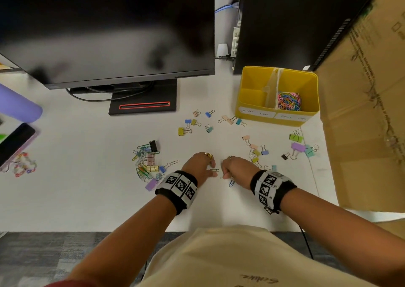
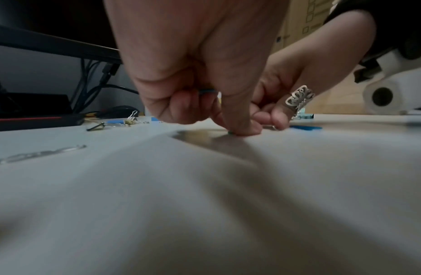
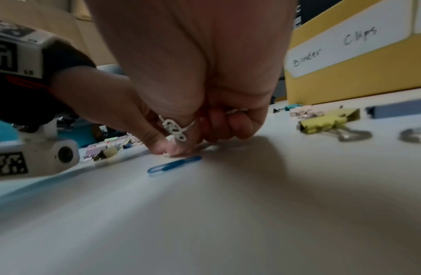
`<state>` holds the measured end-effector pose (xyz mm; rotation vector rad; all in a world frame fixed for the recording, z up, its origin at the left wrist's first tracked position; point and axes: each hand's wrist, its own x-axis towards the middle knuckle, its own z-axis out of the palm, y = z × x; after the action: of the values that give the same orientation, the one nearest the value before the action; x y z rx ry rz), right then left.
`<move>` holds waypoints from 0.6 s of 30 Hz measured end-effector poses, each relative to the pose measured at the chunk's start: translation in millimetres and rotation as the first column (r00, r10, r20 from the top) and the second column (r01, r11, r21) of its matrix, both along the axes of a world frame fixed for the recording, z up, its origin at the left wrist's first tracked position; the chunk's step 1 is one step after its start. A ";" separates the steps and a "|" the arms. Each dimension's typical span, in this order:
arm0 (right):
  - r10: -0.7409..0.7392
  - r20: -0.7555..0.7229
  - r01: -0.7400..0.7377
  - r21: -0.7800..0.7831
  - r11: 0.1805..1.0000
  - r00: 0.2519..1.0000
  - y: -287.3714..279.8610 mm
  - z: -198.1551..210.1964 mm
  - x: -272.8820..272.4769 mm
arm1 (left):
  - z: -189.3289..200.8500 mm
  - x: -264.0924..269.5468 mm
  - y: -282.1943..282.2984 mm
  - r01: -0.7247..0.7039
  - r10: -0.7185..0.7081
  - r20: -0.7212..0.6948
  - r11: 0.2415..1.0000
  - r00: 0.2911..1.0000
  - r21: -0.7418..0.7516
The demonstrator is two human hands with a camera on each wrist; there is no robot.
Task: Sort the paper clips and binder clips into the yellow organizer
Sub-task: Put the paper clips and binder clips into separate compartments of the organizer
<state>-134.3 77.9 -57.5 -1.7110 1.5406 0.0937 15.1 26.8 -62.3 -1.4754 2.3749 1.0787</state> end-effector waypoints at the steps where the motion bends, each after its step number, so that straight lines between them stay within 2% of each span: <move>1: -0.015 0.015 0.015 -0.017 1.000 1.000 0.5 -3.0 -4.2 | 1.8 -3.9 -0.5 0.013 -0.013 0.032 1.000 0.999 0.002; 5: -0.090 0.088 0.098 -0.097 0.990 0.992 4.1 -6.7 -19.7 | 6.0 -11.3 -1.4 0.015 -0.021 0.088 0.998 0.996 0.062; 8: -0.146 0.153 0.162 -0.099 0.982 0.977 8.6 -5.5 -19.4 | 3.1 -10.8 2.5 0.026 -0.030 0.058 0.998 0.998 0.061; 12: -0.055 0.132 0.060 -0.030 0.998 0.990 10.6 -5.0 -17.3 | 1.3 -5.3 8.5 0.009 -0.007 -0.020 0.996 1.000 0.091; 16: -0.051 0.151 0.062 -0.069 0.996 0.987 11.2 -4.9 -17.3 | 0.4 -2.2 9.6 -0.008 0.008 -0.008 0.998 1.000 0.070; 18: -0.035 0.133 0.052 -0.129 0.990 0.991 7.8 -5.3 -18.7 | 1.0 -1.4 9.7 -0.045 0.051 -0.057 0.994 0.997 0.102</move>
<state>-153.0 85.7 -62.7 -1.7482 1.5146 -0.1433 13.6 36.4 -61.3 -1.4936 2.2970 1.2510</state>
